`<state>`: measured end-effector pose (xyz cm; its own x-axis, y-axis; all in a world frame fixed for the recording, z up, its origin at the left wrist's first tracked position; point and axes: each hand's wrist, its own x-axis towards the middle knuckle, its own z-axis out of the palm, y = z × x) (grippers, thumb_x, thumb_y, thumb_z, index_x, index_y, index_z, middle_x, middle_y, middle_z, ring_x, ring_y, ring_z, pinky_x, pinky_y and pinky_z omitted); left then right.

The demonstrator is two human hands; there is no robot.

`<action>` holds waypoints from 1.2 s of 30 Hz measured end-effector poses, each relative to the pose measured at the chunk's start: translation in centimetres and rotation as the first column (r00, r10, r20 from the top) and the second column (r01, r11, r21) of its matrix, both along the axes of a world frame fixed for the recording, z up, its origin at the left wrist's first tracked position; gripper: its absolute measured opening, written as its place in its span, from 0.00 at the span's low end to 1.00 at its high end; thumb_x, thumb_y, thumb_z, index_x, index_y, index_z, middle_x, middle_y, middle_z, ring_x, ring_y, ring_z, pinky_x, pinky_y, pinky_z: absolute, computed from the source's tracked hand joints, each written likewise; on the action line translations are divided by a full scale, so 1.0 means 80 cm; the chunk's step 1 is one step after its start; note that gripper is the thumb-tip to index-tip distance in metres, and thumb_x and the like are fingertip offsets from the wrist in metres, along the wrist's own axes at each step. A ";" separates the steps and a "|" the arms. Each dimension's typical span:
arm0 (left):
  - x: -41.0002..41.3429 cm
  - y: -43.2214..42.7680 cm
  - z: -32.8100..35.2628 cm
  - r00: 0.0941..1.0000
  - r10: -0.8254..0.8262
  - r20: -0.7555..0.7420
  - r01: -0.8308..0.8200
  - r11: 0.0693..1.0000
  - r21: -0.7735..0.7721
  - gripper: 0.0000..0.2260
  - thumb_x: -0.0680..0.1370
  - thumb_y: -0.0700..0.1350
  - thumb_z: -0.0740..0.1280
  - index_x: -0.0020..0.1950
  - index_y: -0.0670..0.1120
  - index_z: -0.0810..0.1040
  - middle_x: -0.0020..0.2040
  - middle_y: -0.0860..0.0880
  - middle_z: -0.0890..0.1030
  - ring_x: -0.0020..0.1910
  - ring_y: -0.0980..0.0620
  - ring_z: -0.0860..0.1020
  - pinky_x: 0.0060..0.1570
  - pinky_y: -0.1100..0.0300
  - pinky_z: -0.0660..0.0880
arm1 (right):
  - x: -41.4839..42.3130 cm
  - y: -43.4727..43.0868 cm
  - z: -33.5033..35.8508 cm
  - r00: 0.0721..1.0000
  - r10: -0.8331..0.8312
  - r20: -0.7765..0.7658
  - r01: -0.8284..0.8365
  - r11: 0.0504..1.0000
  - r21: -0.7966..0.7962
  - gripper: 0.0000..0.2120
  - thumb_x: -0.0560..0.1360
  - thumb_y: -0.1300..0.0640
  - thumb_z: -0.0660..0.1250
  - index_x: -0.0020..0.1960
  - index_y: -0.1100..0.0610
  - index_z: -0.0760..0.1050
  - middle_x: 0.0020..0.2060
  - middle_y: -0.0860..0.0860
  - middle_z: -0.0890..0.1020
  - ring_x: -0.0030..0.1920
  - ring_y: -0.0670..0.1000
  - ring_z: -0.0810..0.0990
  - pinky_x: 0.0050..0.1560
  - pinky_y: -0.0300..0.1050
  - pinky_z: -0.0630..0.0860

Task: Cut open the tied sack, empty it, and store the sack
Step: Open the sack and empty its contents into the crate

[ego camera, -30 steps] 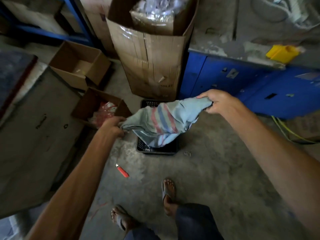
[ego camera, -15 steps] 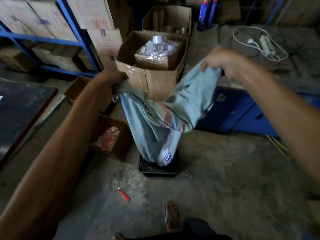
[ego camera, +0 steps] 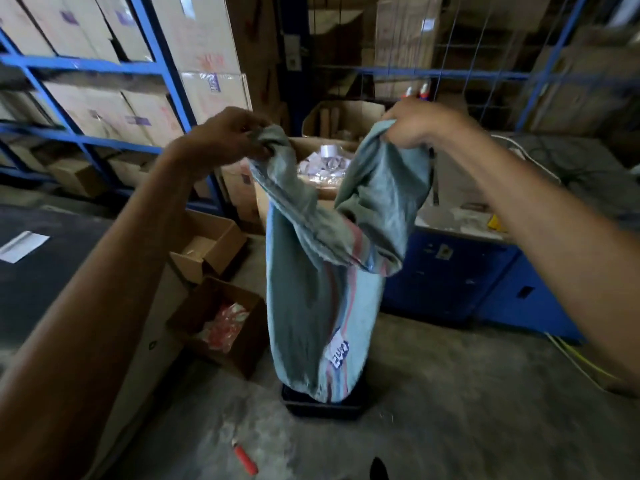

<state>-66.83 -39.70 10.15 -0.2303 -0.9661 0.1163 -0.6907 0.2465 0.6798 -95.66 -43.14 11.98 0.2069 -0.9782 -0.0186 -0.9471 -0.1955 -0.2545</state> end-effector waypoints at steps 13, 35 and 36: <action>-0.096 -0.044 -0.111 0.644 0.087 -0.760 0.041 0.988 0.147 0.07 0.83 0.39 0.65 0.60 0.44 0.79 0.48 0.48 0.83 0.44 0.55 0.84 0.43 0.61 0.80 | 0.001 0.032 -0.026 0.580 -0.042 0.814 0.086 0.996 -0.010 0.25 0.72 0.38 0.69 0.64 0.52 0.77 0.56 0.49 0.82 0.60 0.52 0.80 0.55 0.48 0.78; -0.129 0.027 -0.086 0.624 -0.096 -0.776 0.107 0.994 -0.037 0.20 0.82 0.53 0.59 0.73 0.50 0.67 0.65 0.50 0.79 0.59 0.64 0.82 0.53 0.70 0.79 | 0.031 0.067 0.017 0.445 -0.021 0.895 0.007 1.000 0.020 0.28 0.70 0.58 0.75 0.68 0.51 0.73 0.58 0.50 0.78 0.51 0.47 0.81 0.45 0.37 0.78; -0.136 0.029 -0.082 0.576 -0.094 -0.812 0.069 0.995 -0.067 0.21 0.80 0.47 0.66 0.72 0.47 0.69 0.64 0.46 0.81 0.60 0.56 0.83 0.57 0.61 0.80 | 0.025 0.071 0.018 0.399 -0.002 0.917 -0.059 0.998 0.028 0.30 0.68 0.57 0.76 0.69 0.50 0.72 0.60 0.51 0.79 0.53 0.50 0.83 0.50 0.41 0.80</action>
